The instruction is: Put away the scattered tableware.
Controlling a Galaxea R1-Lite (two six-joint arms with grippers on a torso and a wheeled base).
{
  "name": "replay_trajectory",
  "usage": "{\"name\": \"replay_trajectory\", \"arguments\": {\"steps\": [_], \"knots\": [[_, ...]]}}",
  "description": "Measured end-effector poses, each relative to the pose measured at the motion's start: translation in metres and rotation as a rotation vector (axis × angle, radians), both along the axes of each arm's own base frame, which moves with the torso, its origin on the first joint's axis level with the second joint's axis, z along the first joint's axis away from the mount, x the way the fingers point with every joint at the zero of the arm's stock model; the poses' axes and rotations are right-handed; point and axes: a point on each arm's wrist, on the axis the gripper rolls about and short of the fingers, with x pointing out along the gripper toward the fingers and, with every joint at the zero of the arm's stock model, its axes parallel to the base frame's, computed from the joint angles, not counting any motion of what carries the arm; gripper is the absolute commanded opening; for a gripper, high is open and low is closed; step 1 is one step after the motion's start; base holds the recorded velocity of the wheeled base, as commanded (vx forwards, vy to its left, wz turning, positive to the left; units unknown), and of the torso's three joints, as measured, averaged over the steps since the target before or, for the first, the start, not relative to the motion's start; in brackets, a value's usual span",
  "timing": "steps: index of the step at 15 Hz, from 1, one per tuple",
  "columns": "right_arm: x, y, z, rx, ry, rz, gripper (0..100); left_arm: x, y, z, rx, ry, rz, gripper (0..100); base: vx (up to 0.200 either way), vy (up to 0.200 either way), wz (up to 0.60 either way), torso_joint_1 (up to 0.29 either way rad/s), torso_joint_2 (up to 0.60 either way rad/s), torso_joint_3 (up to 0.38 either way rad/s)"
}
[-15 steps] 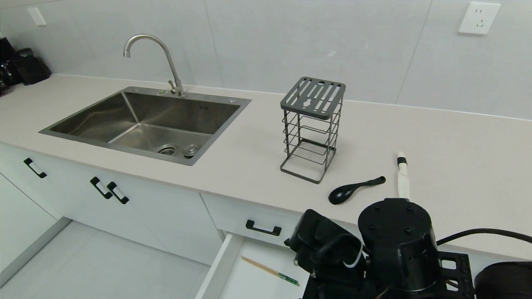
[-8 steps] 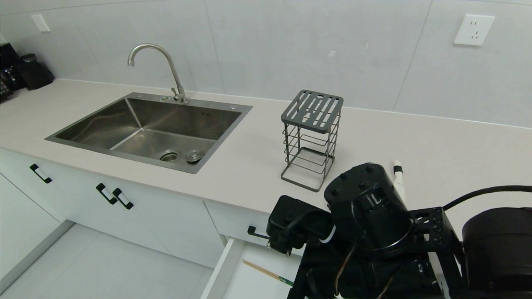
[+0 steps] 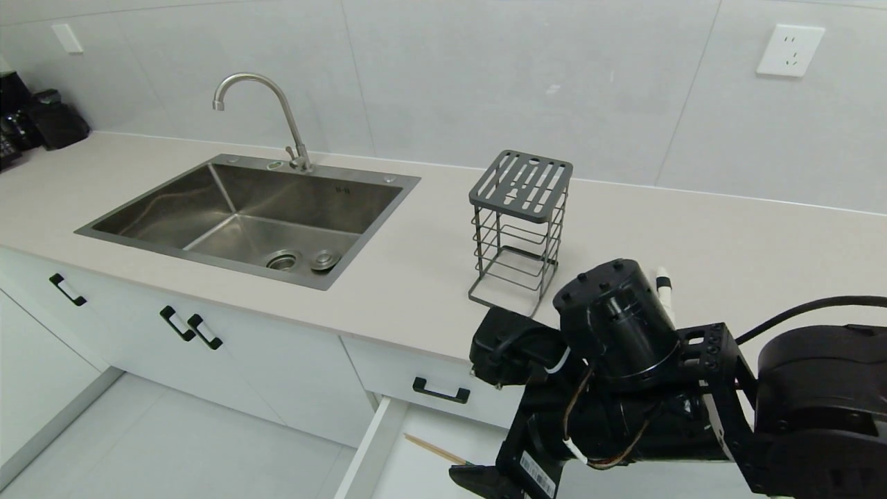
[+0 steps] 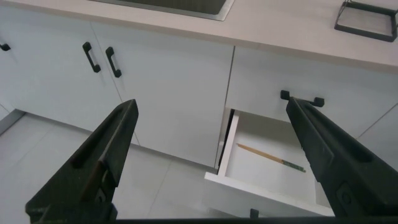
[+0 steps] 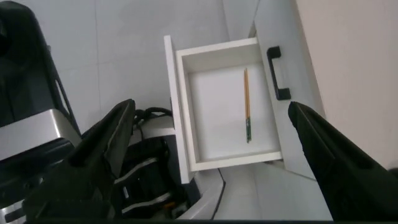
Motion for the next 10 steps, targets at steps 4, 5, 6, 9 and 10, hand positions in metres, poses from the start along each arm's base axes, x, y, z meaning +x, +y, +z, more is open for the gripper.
{"name": "replay_trajectory", "arguments": {"steps": [4, 5, 6, 9, 10], "knots": [[0.01, -0.016, -0.01, 0.064, -0.042, -0.058, 100, 0.0, 0.0, 0.0, 0.0, 0.0, 0.0, 100, 0.0, 0.0, 0.0, 0.0, 0.0, 0.0], [0.013, -0.02, -0.013, 0.059, -0.038, -0.074, 100, 0.0, 0.0, 0.0, 0.0, 0.0, 0.0, 100, 0.0, 0.0, 0.0, 0.0, 0.0, 0.0], [0.018, -0.025, -0.014, 0.056, -0.039, -0.097, 100, 0.0, 0.0, 0.0, 0.0, 0.0, 0.0, 100, 0.0, 0.0, 0.0, 0.0, 0.0, 0.0], [0.036, -0.041, -0.012, 0.089, -0.085, -0.182, 100, 0.0, 0.0, 0.0, 0.0, 0.0, 0.0, 100, 0.0, 0.0, 0.0, 0.0, 0.0, 0.0], [0.04, -0.047, -0.014, 0.094, -0.092, -0.205, 100, 0.0, 0.0, 0.0, 0.0, 0.0, 0.0, 100, 0.0, 0.0, 0.0, 0.0, 0.0, 0.0]]}}
